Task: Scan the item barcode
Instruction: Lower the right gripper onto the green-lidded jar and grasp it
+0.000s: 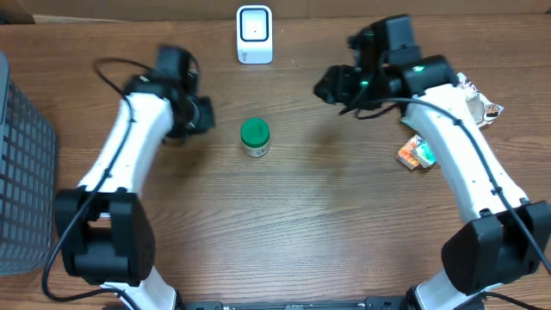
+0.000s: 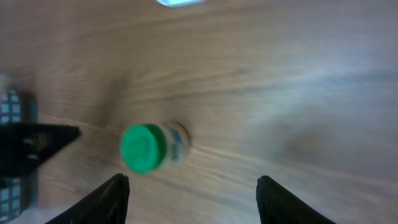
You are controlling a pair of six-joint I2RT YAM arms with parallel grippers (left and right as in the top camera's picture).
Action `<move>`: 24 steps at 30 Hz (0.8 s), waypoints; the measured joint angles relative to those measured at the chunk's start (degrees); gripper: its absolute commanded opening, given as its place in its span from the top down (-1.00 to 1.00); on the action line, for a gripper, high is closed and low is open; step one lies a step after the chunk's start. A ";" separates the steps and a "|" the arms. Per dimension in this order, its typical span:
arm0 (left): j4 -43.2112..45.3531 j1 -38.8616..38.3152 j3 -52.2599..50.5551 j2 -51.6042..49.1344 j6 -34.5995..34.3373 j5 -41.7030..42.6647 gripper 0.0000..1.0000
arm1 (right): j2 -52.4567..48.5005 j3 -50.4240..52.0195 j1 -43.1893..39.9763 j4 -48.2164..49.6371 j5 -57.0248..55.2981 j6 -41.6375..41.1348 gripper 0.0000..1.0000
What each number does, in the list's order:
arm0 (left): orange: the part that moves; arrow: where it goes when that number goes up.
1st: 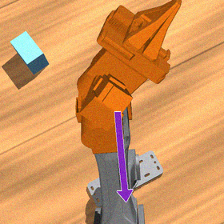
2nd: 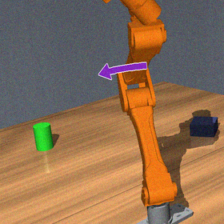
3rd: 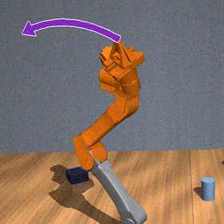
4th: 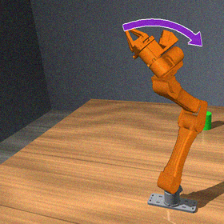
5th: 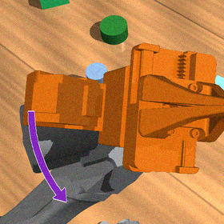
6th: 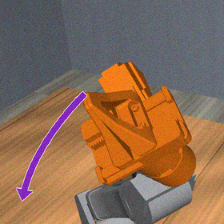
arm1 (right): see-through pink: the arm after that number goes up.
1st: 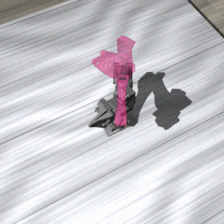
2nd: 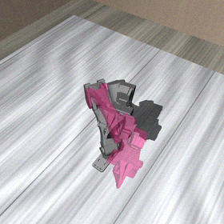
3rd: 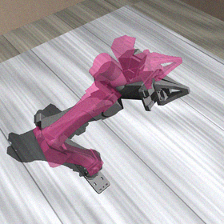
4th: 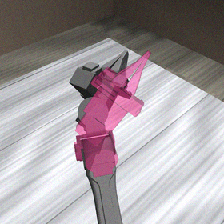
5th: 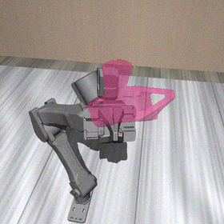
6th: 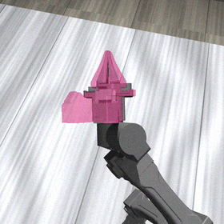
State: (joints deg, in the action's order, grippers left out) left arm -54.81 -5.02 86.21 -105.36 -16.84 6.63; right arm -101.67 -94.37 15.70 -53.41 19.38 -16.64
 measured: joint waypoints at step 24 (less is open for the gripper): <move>-8.52 17.44 10.16 0.02 -5.92 -13.55 -0.88 | -16.26 0.07 19.89 16.83 -12.94 -4.02 -0.50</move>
State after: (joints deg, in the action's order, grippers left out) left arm -63.33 12.43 96.38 -105.34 -22.76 -6.92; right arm -117.93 -94.30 35.59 -36.58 6.44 -20.67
